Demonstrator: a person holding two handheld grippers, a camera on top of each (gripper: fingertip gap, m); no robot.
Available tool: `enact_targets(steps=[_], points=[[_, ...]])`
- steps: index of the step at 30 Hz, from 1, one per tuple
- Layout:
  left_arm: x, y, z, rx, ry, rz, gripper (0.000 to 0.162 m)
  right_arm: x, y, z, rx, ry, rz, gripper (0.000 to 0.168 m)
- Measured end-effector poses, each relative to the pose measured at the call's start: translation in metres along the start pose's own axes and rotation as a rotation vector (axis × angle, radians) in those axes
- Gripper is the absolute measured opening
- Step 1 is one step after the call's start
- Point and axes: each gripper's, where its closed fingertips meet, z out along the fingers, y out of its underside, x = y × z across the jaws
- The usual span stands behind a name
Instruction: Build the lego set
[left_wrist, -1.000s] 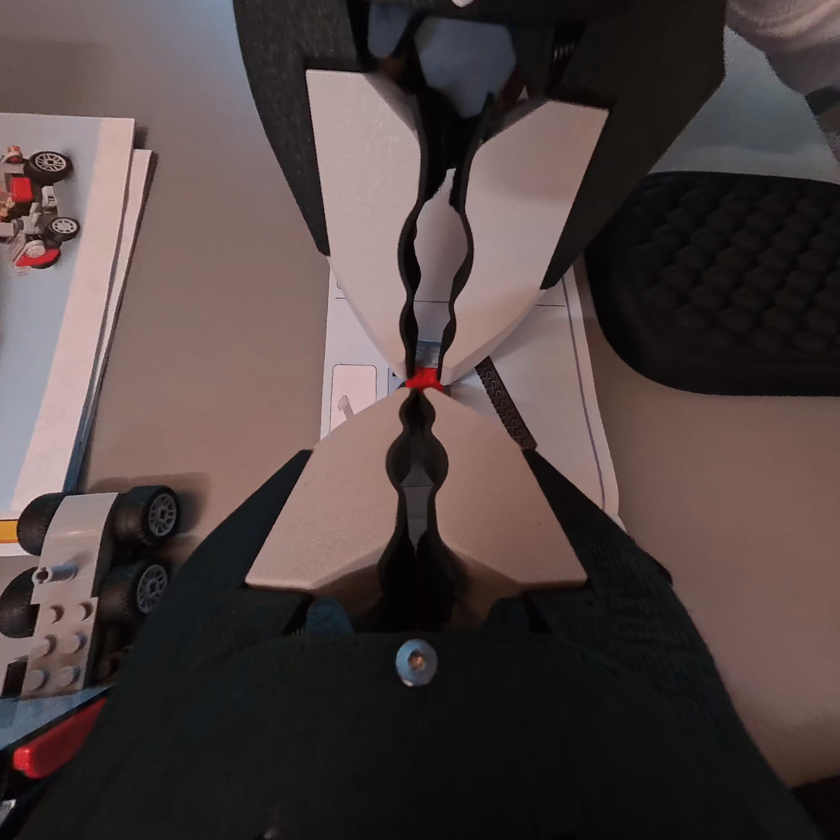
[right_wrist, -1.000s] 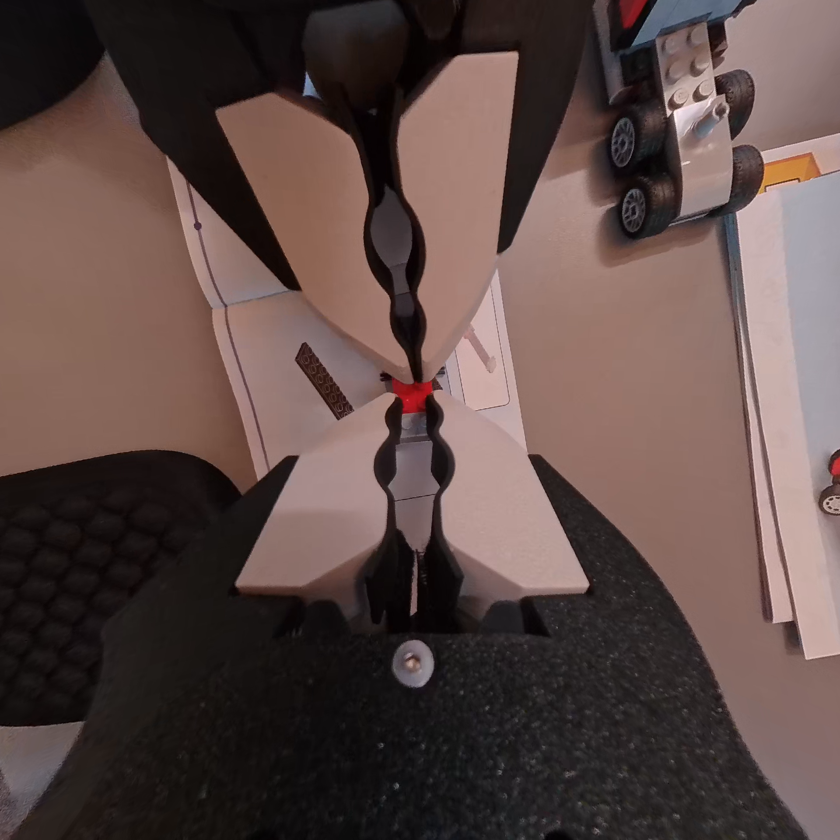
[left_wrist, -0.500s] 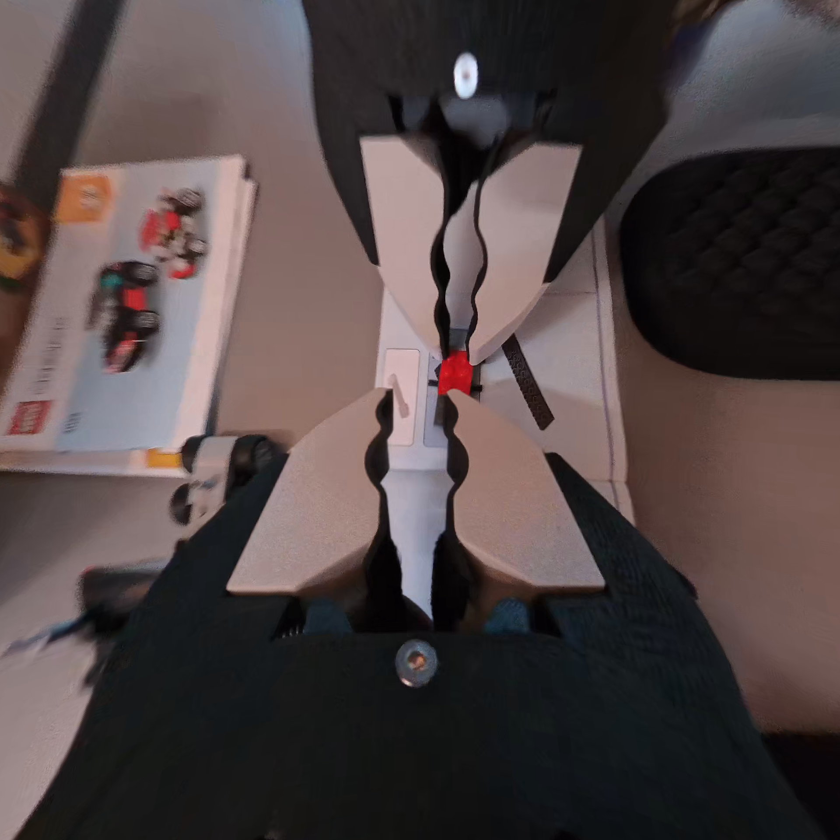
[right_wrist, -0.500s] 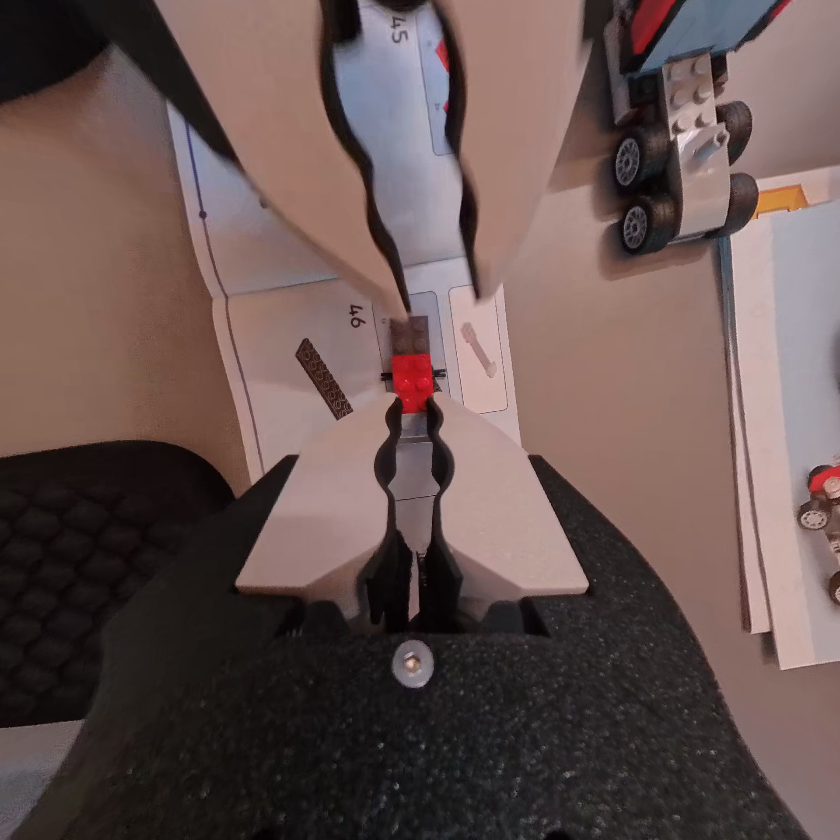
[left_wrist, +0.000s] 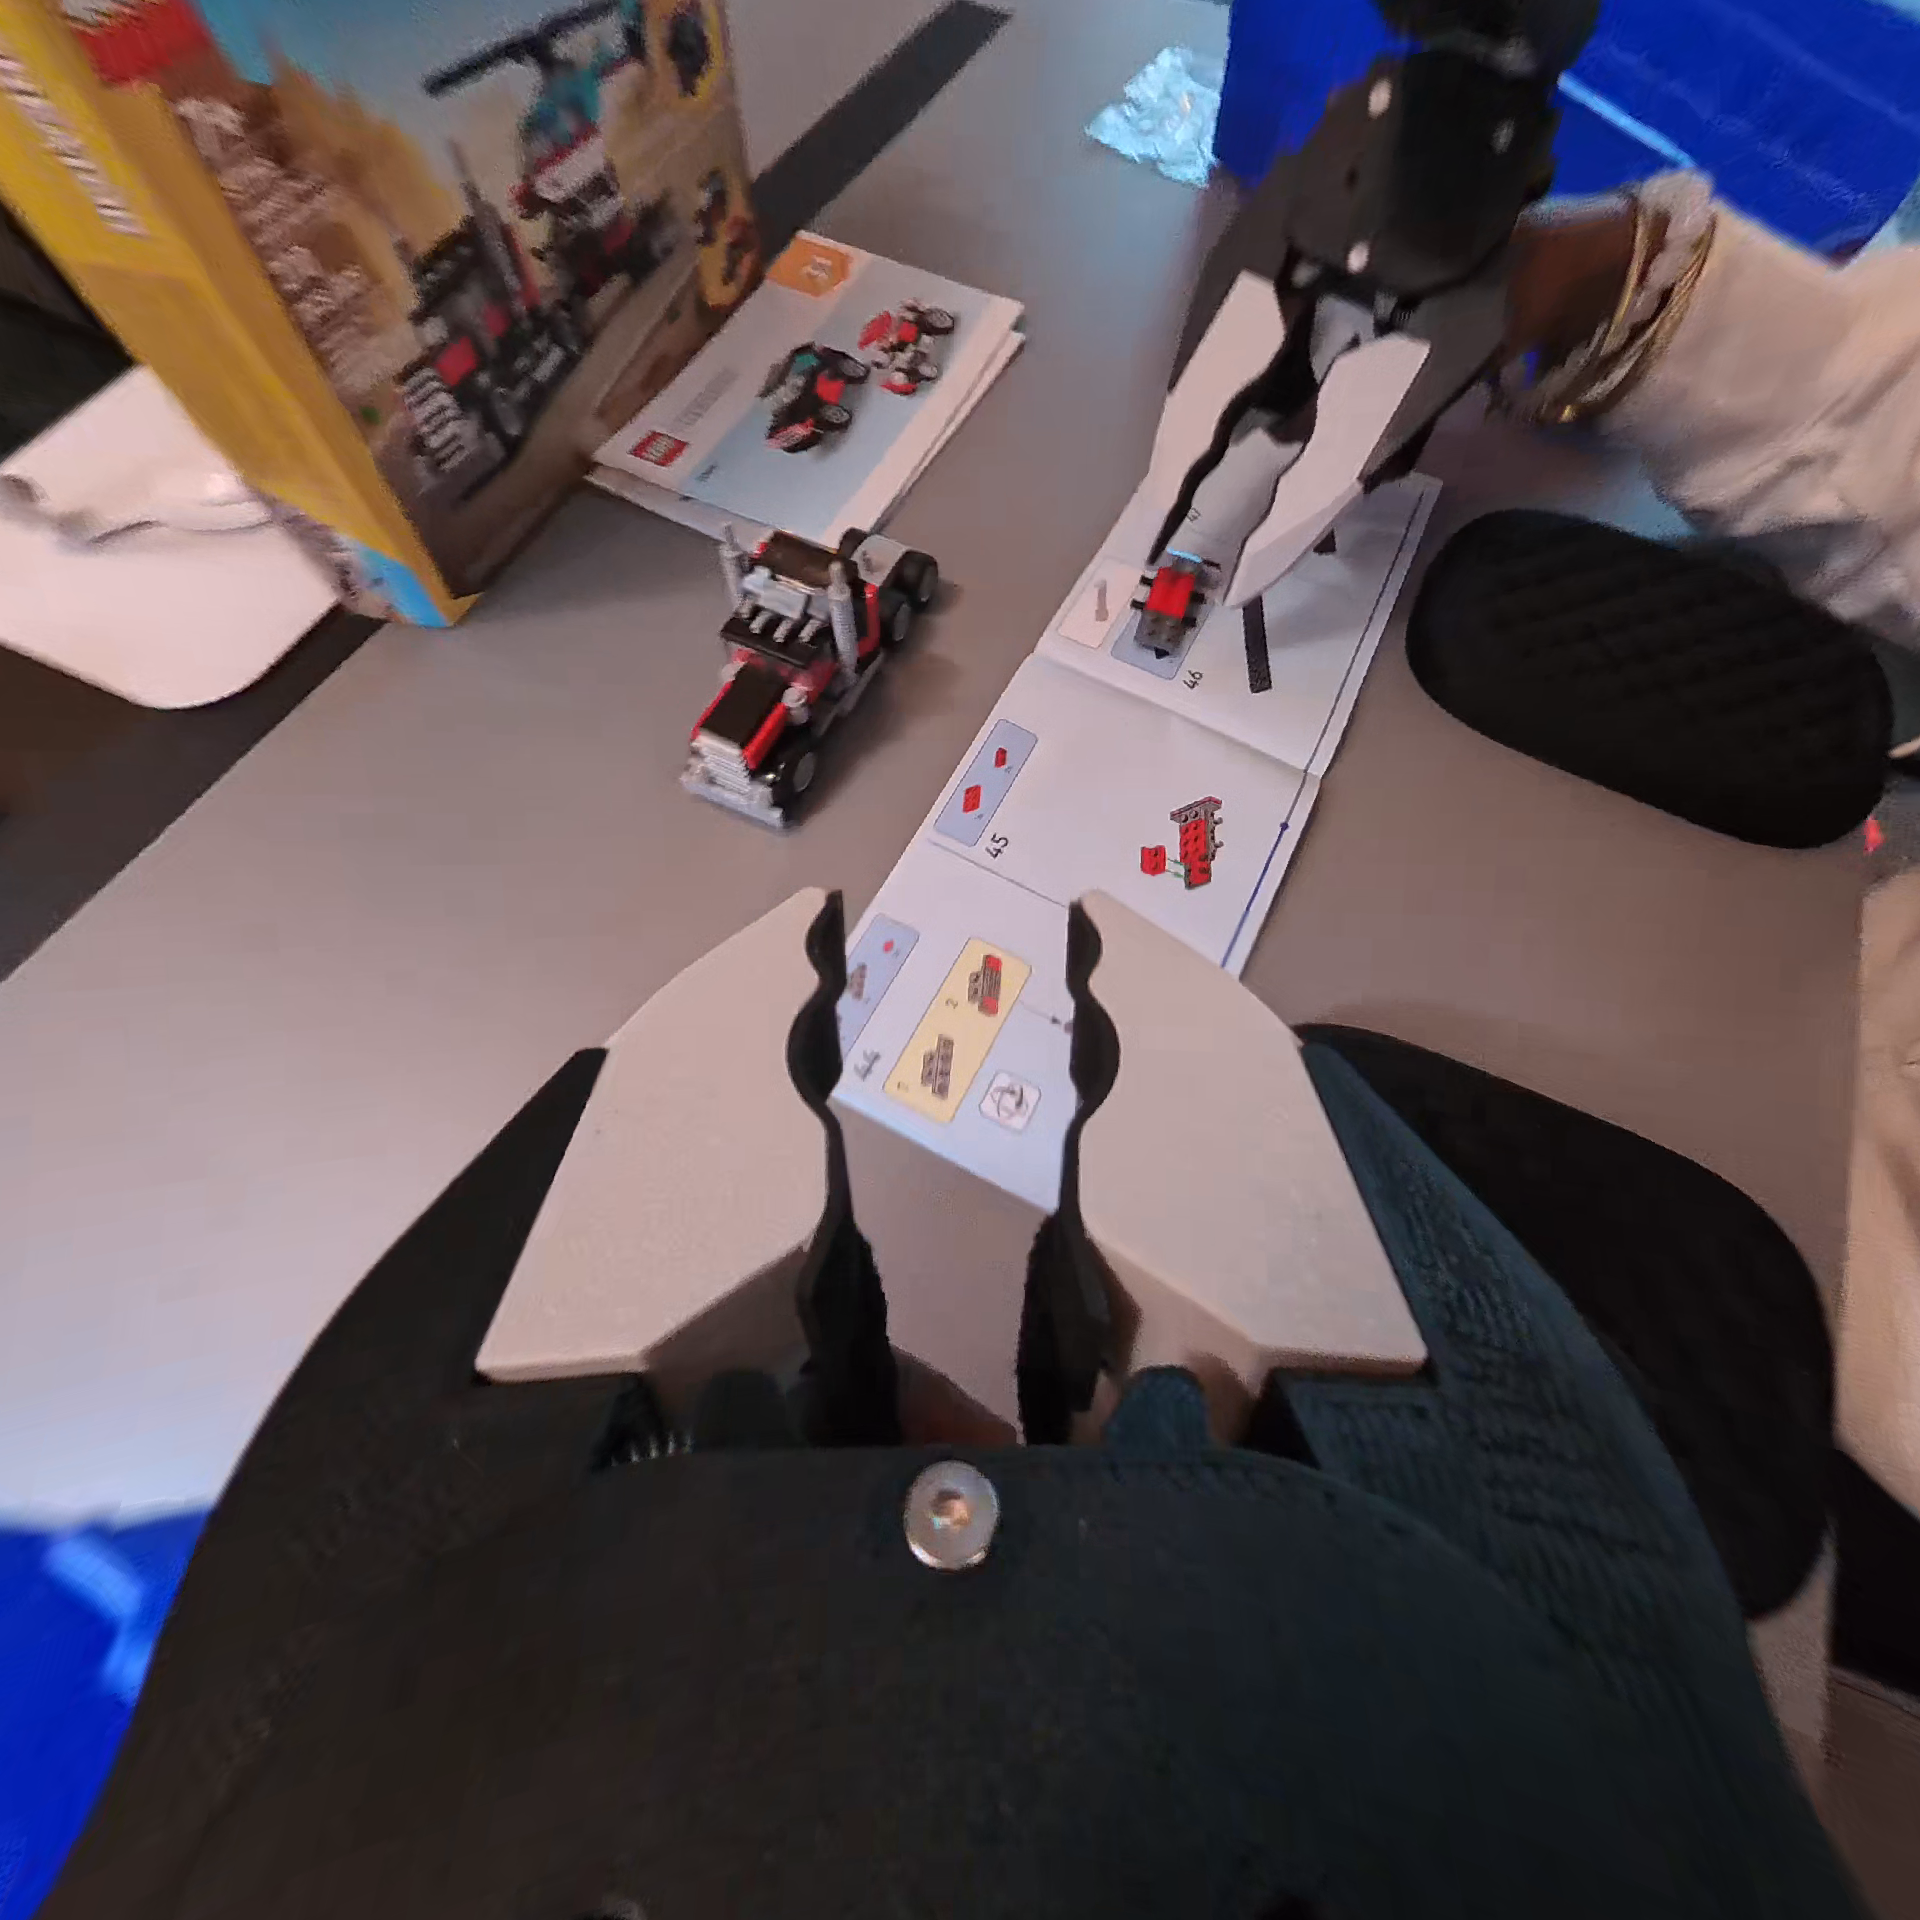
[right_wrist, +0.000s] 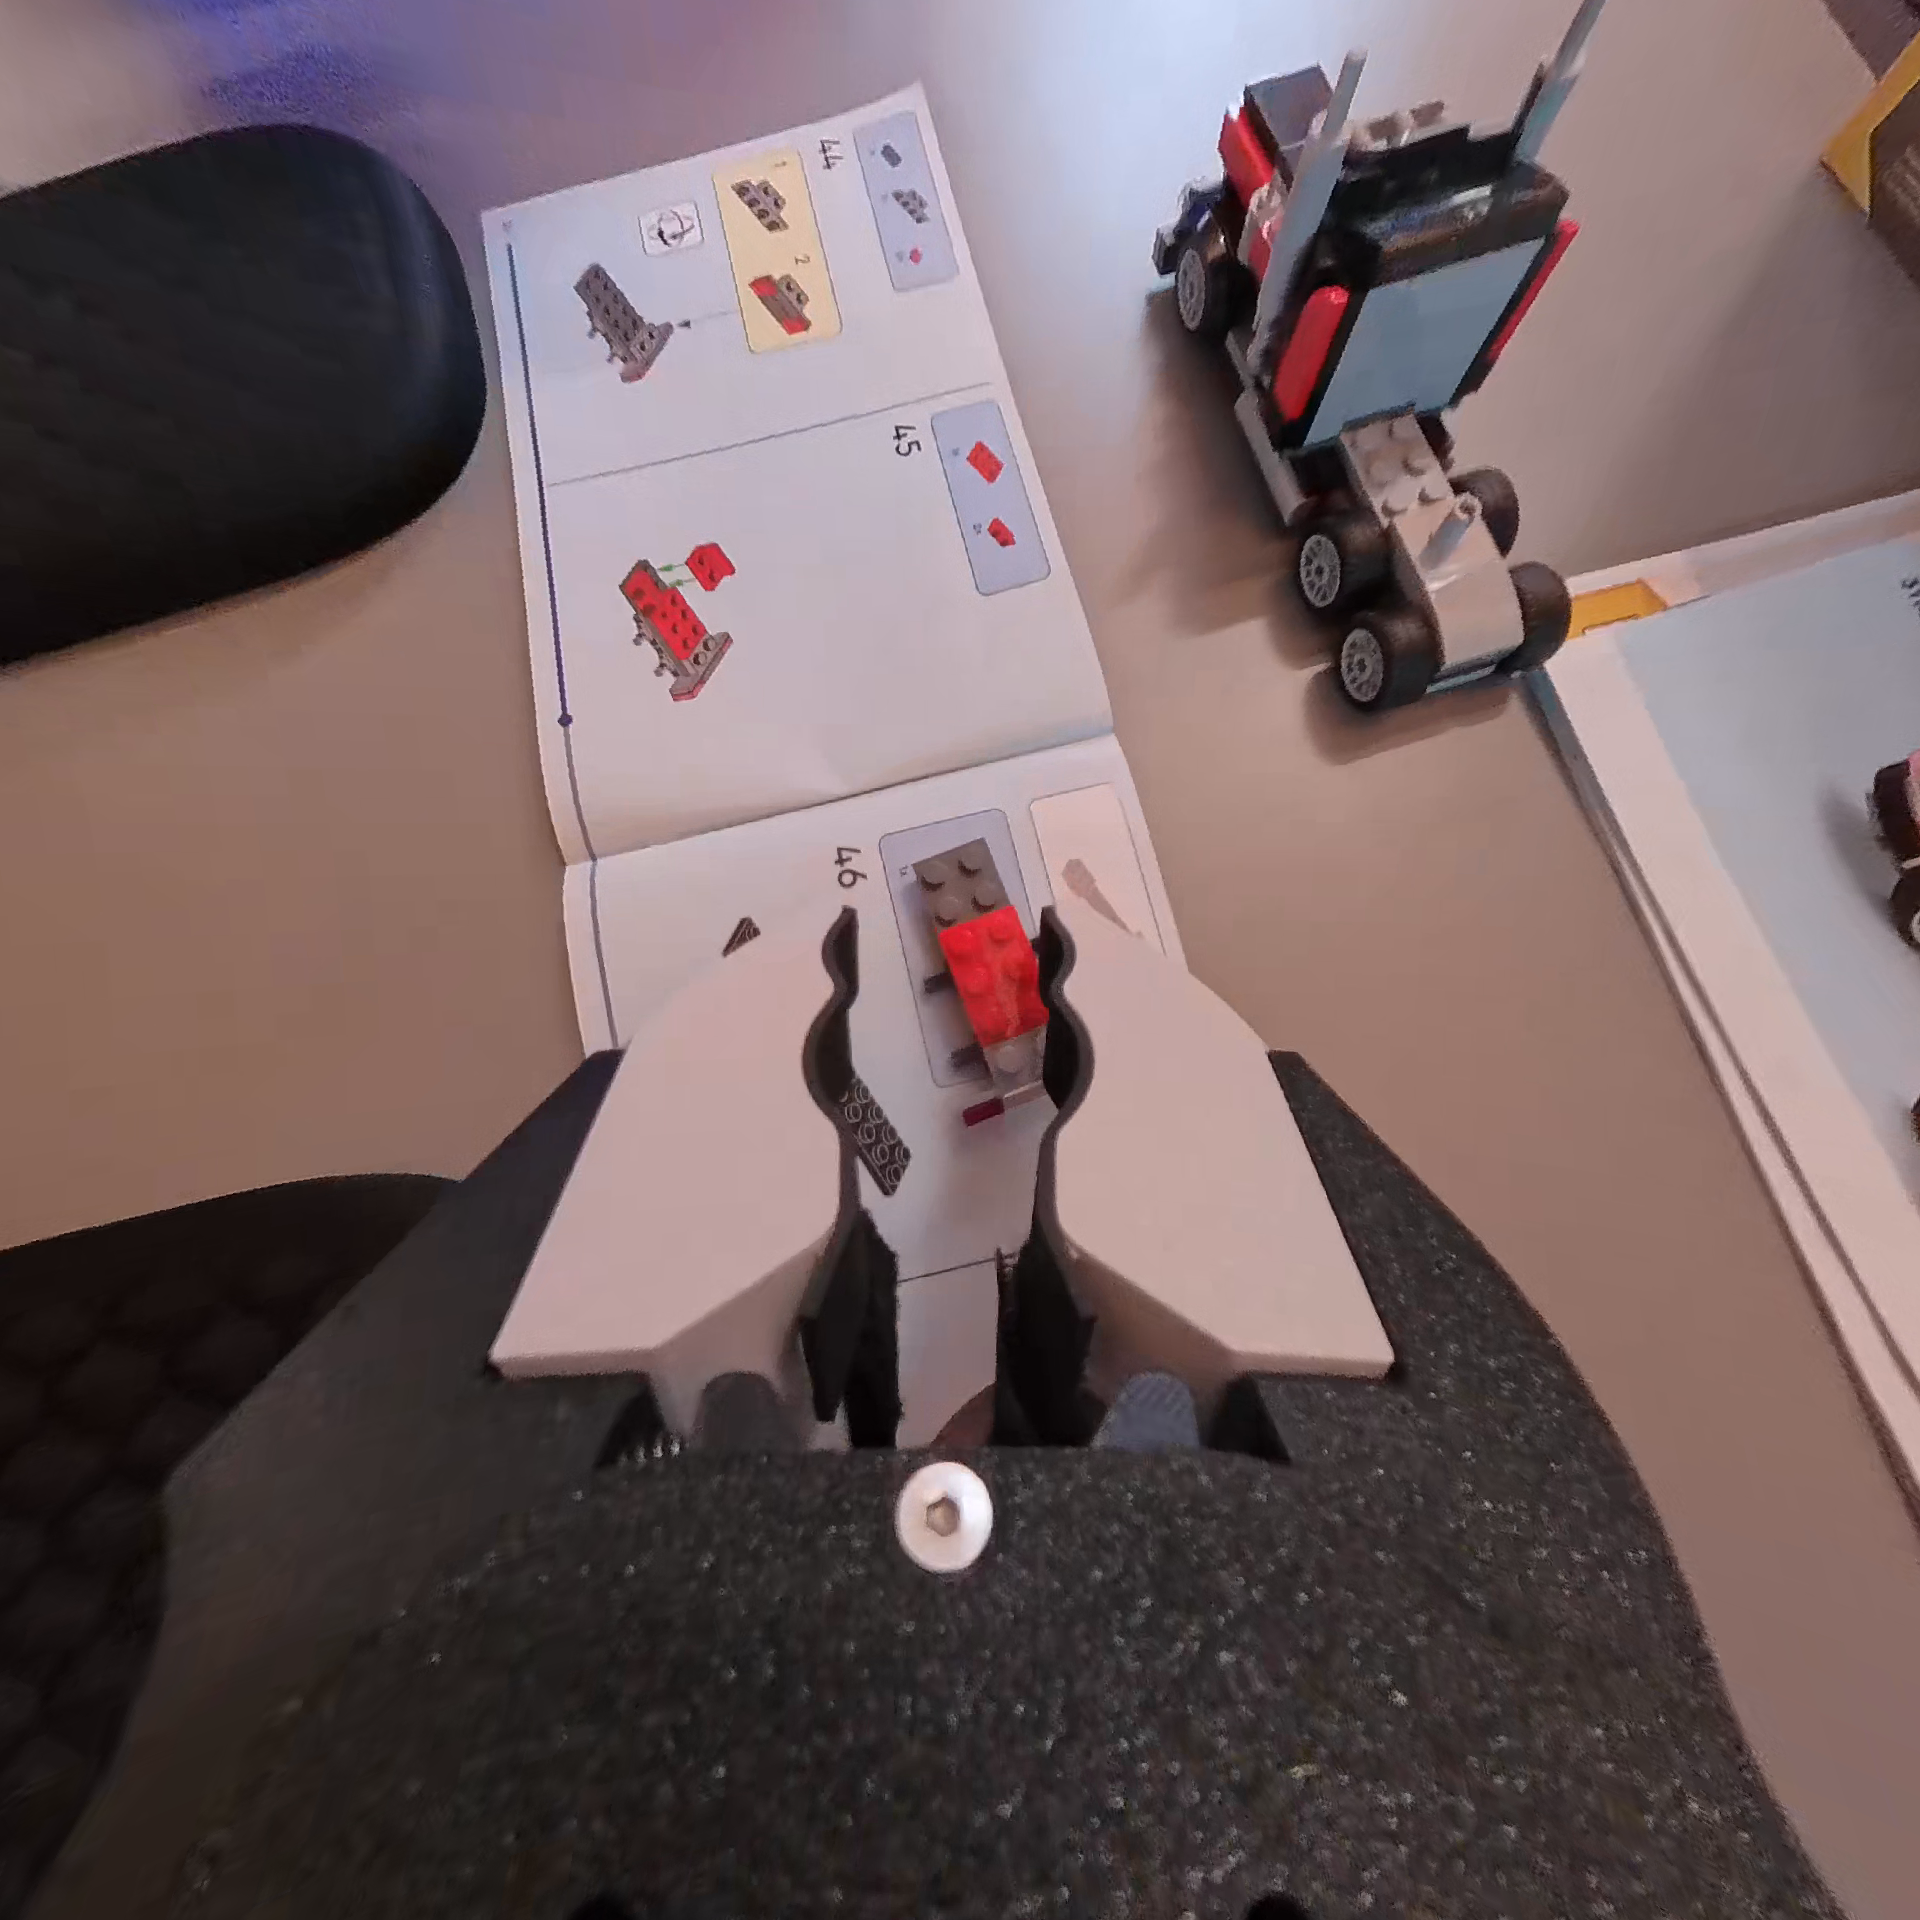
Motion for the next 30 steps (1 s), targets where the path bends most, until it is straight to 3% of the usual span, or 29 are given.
enact_targets(steps=[7, 12, 18, 24, 30], points=[[0.007, -0.003, -0.092, 0.098, -0.131, -0.113, 0.044, 0.006, 0.008, -0.010, 0.078, 0.046, 0.037, 0.037], [-0.021, 0.030, -0.142, 0.071, -0.279, -0.239, 0.044, 0.008, 0.015, -0.009, 0.092, 0.019, 0.077, 0.036], [-0.047, 0.085, -0.167, -0.065, -0.392, -0.331, 0.043, 0.007, 0.022, -0.007, 0.072, 0.005, 0.080, 0.050], [-0.048, 0.123, -0.179, -0.175, -0.404, -0.369, 0.043, 0.004, 0.034, -0.005, 0.026, 0.012, 0.029, 0.063], [-0.046, 0.155, -0.194, -0.312, -0.429, -0.342, 0.044, 0.005, 0.036, -0.010, 0.046, 0.035, -0.007, 0.062]])
